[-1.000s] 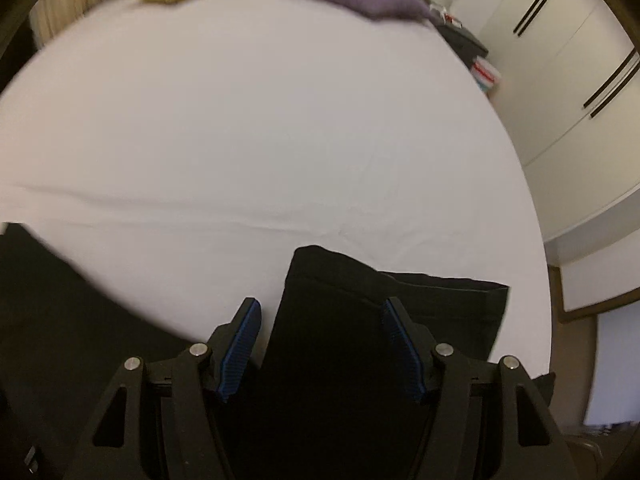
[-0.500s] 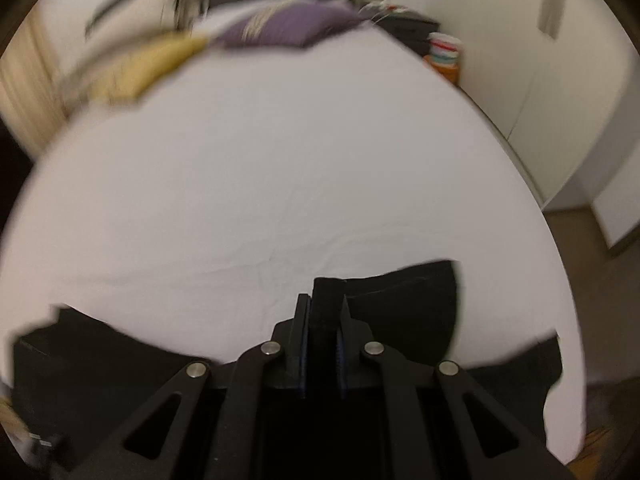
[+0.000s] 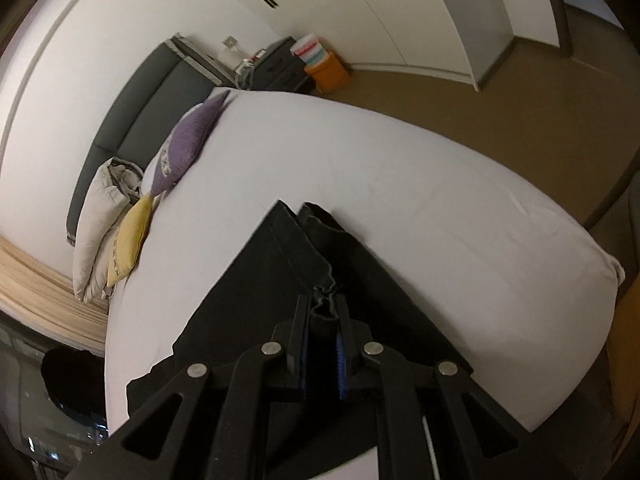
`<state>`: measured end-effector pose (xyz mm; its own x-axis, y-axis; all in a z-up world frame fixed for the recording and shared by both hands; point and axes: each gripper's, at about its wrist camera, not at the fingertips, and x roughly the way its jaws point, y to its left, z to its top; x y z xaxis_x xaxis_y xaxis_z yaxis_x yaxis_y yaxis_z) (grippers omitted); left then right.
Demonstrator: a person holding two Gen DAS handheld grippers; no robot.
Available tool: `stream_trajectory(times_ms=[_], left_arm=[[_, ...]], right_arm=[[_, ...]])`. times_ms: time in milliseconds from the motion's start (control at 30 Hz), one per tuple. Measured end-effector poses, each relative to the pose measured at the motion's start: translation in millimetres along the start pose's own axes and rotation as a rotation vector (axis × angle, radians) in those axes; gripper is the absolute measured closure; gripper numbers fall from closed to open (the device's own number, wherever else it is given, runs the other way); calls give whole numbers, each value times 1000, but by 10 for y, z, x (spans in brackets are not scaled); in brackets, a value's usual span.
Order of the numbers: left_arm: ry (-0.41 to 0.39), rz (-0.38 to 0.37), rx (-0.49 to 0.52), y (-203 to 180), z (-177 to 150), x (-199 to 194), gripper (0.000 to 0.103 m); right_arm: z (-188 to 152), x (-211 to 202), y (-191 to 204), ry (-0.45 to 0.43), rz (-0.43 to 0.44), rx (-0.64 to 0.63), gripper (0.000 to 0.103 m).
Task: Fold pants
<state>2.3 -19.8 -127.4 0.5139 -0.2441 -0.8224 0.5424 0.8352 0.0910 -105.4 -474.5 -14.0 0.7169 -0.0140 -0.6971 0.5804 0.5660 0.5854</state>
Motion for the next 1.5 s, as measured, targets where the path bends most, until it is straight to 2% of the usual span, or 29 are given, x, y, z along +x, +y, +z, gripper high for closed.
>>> stream_trajectory(times_ms=[133, 233, 433, 533, 633, 733, 833, 867, 900, 967, 1033, 1200, 1267, 1333, 1400, 1500], left_arm=[[-1, 11, -8, -38, 22, 36, 23], [1, 20, -14, -56, 58, 68, 22], [3, 28, -28, -77, 101, 113, 21], [1, 31, -31, -83, 107, 128, 21], [-3, 35, -29, -99, 103, 139, 20], [-10, 32, -33, -106, 94, 149, 20], [-16, 36, -32, -114, 88, 154, 18], [-18, 37, -31, -101, 76, 149, 18], [-17, 39, -28, -108, 78, 151, 18], [-15, 39, -30, -111, 73, 148, 18], [-13, 45, -32, -127, 76, 155, 18], [-10, 57, -37, -180, 96, 121, 18], [-12, 59, -40, -196, 107, 128, 18], [-19, 61, -45, -177, 111, 129, 17], [-22, 63, -49, -167, 98, 122, 16], [-22, 64, -53, -170, 92, 113, 16]], right_arm=[[144, -130, 287, -53, 70, -86, 93], [318, -297, 662, -79, 152, -143, 93], [536, -443, 1191, -62, 258, -242, 93], [491, -599, 1254, -72, 295, -270, 93], [414, -644, 1009, -77, 262, -248, 93], [272, -560, 377, -55, 200, -135, 93], [58, -178, -269, 18, 100, -17, 93], [-18, -28, -486, 58, 81, 56, 94], [-79, 52, -633, 70, 99, 111, 94], [-113, 69, -682, 50, 122, 122, 94], [-72, 43, -553, 43, 90, 53, 94], [10, -181, -428, -9, 92, 29, 94], [36, -264, -454, -29, 50, 19, 103], [57, -272, -560, -27, 20, 39, 103], [46, -276, -690, -20, 49, 85, 102], [7, -362, -707, 27, 159, 113, 101]])
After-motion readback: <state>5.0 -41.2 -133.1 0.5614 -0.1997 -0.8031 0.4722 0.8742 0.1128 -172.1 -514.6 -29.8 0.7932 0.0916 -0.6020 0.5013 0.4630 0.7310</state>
